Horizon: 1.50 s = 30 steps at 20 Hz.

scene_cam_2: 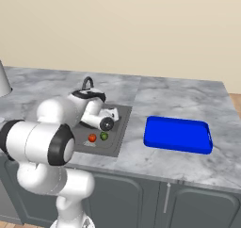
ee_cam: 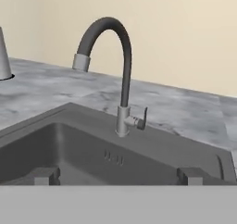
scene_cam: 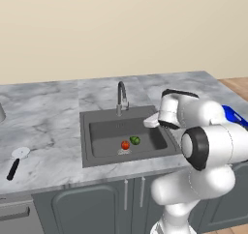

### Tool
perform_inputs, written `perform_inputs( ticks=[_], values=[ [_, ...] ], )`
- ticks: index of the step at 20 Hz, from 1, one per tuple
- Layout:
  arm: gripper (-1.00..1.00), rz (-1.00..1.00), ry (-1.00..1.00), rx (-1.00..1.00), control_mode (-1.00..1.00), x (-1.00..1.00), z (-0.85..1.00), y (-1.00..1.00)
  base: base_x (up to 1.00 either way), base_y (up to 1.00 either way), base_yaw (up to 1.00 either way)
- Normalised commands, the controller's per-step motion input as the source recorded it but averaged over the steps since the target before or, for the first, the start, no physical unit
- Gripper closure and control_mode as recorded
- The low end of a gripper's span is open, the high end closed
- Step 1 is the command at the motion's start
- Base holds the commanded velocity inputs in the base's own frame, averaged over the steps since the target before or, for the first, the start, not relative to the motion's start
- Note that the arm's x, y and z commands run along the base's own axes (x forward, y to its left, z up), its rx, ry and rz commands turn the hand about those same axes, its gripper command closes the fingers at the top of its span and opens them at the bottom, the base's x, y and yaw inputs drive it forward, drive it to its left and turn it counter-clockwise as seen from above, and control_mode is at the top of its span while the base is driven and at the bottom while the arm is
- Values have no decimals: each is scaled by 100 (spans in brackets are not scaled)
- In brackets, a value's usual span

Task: Pick up all produce items and place them in the sink. Turn on the sink faucet to wash them. Then turn the sink off and put them in the tray.

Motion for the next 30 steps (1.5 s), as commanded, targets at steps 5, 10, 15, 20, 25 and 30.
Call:
perform_inputs(
  ticks=[5, 10, 15, 20, 25, 30],
  values=[
    [-100, 1, -17, 15, -100, 0, 30, -8, 0, 0, 0],
    [-100, 8, -14, 6, -100, 0, 41, -5, 0, 0, 0],
    [-100, 12, -3, 0, -100, 0, 33, -3, 0, 0, 0],
    [-100, 11, 0, 0, -100, 8, 2, -1, 0, 0, 0],
    [-100, 3, 0, 1, -100, 16, 0, 0, 0, 0, 0],
    [-100, 0, -1, 0, -100, 16, -5, 1, 0, 0, 0]
  ],
)
